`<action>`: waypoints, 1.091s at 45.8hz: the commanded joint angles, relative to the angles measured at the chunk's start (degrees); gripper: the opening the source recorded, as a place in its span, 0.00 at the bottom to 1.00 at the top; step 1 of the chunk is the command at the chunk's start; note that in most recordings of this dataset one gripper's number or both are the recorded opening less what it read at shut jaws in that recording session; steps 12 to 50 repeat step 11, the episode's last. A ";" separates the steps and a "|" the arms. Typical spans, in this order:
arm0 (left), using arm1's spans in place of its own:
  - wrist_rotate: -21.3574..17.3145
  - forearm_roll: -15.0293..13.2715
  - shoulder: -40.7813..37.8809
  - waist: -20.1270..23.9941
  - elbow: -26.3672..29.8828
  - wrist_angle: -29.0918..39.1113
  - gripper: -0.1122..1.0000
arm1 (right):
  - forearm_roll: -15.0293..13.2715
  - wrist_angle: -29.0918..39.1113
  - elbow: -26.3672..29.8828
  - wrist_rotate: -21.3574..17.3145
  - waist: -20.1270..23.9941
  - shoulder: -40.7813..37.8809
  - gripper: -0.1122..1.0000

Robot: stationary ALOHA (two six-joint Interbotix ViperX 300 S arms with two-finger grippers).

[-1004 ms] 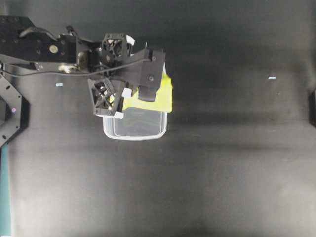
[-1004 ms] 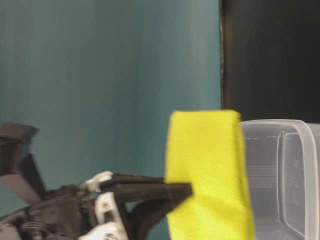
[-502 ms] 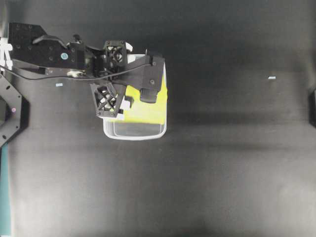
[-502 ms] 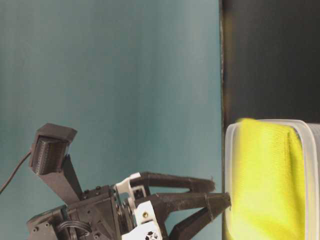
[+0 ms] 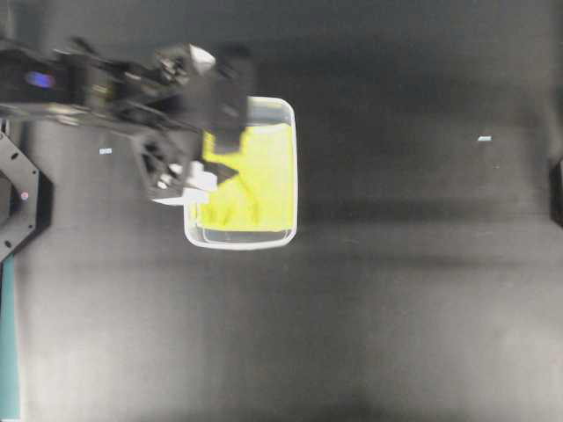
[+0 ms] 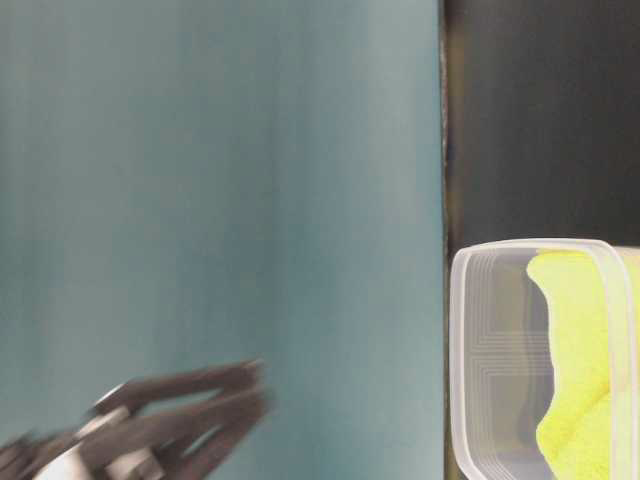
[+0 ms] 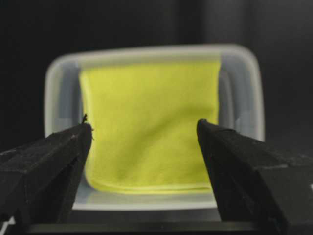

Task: Place the yellow towel into the container with the left arm.
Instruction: 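Lower the towel into the clear container and open the left gripper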

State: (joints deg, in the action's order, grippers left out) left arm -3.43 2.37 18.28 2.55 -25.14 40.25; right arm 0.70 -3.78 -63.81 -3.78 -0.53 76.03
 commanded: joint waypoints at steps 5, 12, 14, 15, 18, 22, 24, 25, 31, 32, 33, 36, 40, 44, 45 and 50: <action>1.93 0.18 10.55 -0.62 -5.36 -6.94 0.85 | 0.00 0.70 1.05 -0.09 0.00 -0.09 0.76; 3.25 0.18 18.46 -1.41 -10.99 -13.27 0.85 | 0.00 1.93 0.79 -0.09 0.09 -0.09 0.76; 3.25 0.18 18.46 -1.41 -10.99 -13.27 0.85 | 0.00 1.93 0.79 -0.09 0.09 -0.09 0.76; 3.25 0.18 18.46 -1.41 -10.99 -13.27 0.85 | 0.00 1.93 0.79 -0.09 0.09 -0.09 0.76; 3.25 0.18 18.46 -1.41 -10.99 -13.27 0.85 | 0.00 1.93 0.79 -0.09 0.09 -0.09 0.76; 3.25 0.18 18.46 -1.41 -10.99 -13.27 0.85 | 0.00 1.93 0.79 -0.09 0.09 -0.09 0.76; 3.25 0.18 18.46 -1.41 -10.99 -13.27 0.85 | 0.00 1.93 0.79 -0.09 0.09 -0.09 0.76; 3.25 0.18 18.46 -1.41 -10.99 -13.27 0.85 | 0.00 1.93 0.79 -0.09 0.09 -0.09 0.76; 3.25 0.18 18.46 -1.41 -10.99 -13.27 0.85 | 0.00 1.93 0.79 -0.09 0.09 -0.09 0.76; 3.25 0.18 18.46 -1.41 -10.99 -13.27 0.85 | 0.00 1.93 0.79 -0.09 0.09 -0.09 0.76; 3.25 0.18 18.46 -1.41 -10.99 -13.27 0.85 | 0.00 1.93 0.79 -0.09 0.09 -0.09 0.76; 3.25 0.18 18.46 -1.41 -10.99 -13.27 0.85 | 0.00 1.93 0.79 -0.09 0.09 -0.09 0.76; 3.25 0.18 18.46 -1.41 -10.99 -13.27 0.85 | 0.00 1.93 0.79 -0.09 0.09 -0.09 0.76; 3.25 0.18 18.46 -1.41 -10.99 -13.27 0.85 | 0.00 1.93 0.79 -0.09 0.09 -0.09 0.76; 3.25 0.18 18.46 -1.41 -10.99 -13.27 0.85 | 0.00 1.93 0.79 -0.09 0.09 -0.09 0.76; 3.25 0.18 18.46 -1.41 -10.99 -13.27 0.85 | 0.00 1.93 0.79 -0.09 0.09 -0.09 0.76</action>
